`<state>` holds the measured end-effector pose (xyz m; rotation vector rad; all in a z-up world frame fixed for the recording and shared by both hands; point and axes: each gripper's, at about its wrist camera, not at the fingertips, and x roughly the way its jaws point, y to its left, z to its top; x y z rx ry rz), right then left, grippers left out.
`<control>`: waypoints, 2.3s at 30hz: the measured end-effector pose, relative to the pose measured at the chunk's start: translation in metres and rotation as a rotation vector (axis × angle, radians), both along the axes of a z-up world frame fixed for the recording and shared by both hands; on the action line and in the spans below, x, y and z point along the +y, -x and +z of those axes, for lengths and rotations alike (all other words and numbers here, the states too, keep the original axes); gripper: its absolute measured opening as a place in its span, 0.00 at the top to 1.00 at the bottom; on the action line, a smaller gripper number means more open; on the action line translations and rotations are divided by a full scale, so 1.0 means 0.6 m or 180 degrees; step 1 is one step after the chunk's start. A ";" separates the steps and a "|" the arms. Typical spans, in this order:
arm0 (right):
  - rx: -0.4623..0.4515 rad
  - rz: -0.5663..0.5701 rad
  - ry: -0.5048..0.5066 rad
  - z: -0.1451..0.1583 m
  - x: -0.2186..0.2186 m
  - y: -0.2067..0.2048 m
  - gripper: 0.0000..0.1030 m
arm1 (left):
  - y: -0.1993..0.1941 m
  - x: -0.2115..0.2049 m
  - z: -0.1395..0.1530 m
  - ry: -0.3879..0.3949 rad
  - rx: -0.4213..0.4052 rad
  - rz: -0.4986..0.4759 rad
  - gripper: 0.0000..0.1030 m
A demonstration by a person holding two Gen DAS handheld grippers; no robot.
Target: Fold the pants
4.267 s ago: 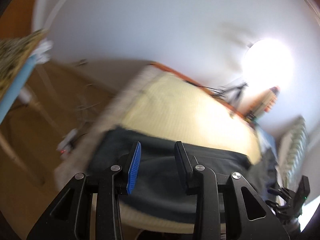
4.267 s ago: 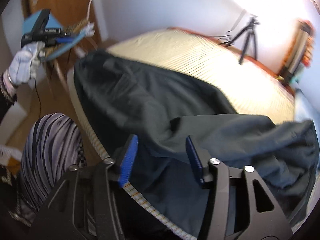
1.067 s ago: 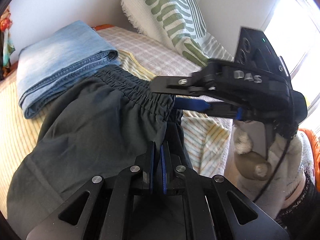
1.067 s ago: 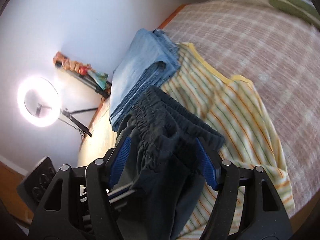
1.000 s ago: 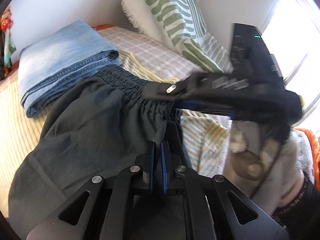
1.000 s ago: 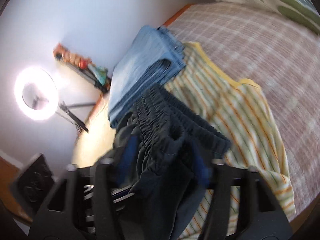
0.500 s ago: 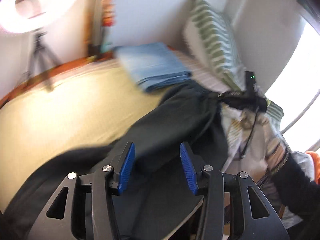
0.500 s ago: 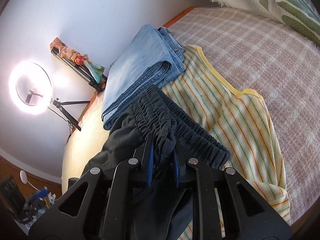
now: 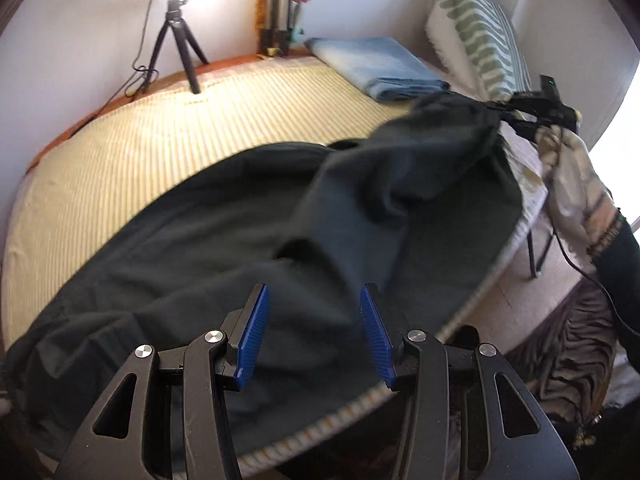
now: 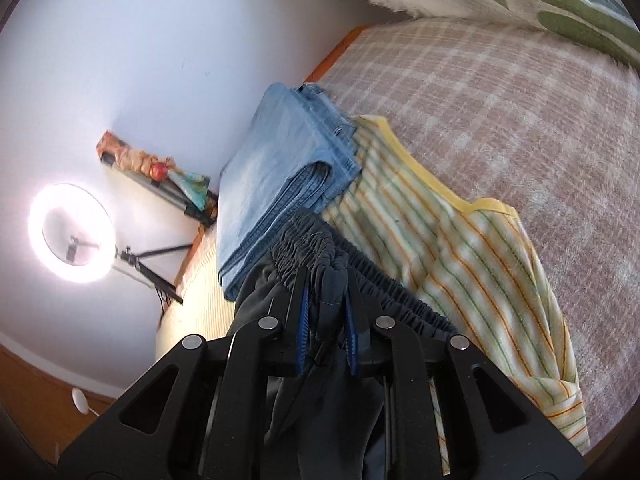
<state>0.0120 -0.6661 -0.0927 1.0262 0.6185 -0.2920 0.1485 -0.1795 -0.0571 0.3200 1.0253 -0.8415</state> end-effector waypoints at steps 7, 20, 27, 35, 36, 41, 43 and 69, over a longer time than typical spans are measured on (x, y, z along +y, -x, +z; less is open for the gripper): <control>0.0067 0.0010 -0.0009 -0.013 -0.013 0.007 0.84 | -0.089 0.034 -0.034 -0.0138 0.0260 0.0161 0.41; 0.0079 0.0057 0.0077 -0.005 -0.010 0.000 0.84 | -0.086 0.071 -0.092 -0.0221 0.0314 0.0196 1.00; -0.0102 -0.0109 -0.0169 -0.006 -0.040 0.034 0.84 | -0.043 0.113 -0.062 -0.0223 0.0167 0.0118 1.00; -0.0004 -0.0086 -0.0059 -0.004 -0.033 0.028 0.85 | -0.083 0.084 -0.022 0.0162 0.0213 0.0208 0.56; 0.0001 -0.0069 -0.0043 -0.003 -0.031 0.026 0.85 | -0.089 0.071 -0.023 0.0211 0.0270 0.0175 0.54; 0.0014 -0.0018 -0.0008 0.001 -0.030 0.028 0.85 | -0.096 -0.003 -0.061 -0.0013 0.0395 -0.0048 0.40; -0.0051 -0.0031 -0.0061 0.008 -0.035 0.039 0.85 | -0.098 -0.015 -0.086 -0.0153 0.0492 -0.0059 0.40; 0.0140 0.0052 0.0151 0.018 -0.017 0.064 0.85 | -0.058 -0.085 -0.058 -0.0146 0.0084 -0.0649 0.51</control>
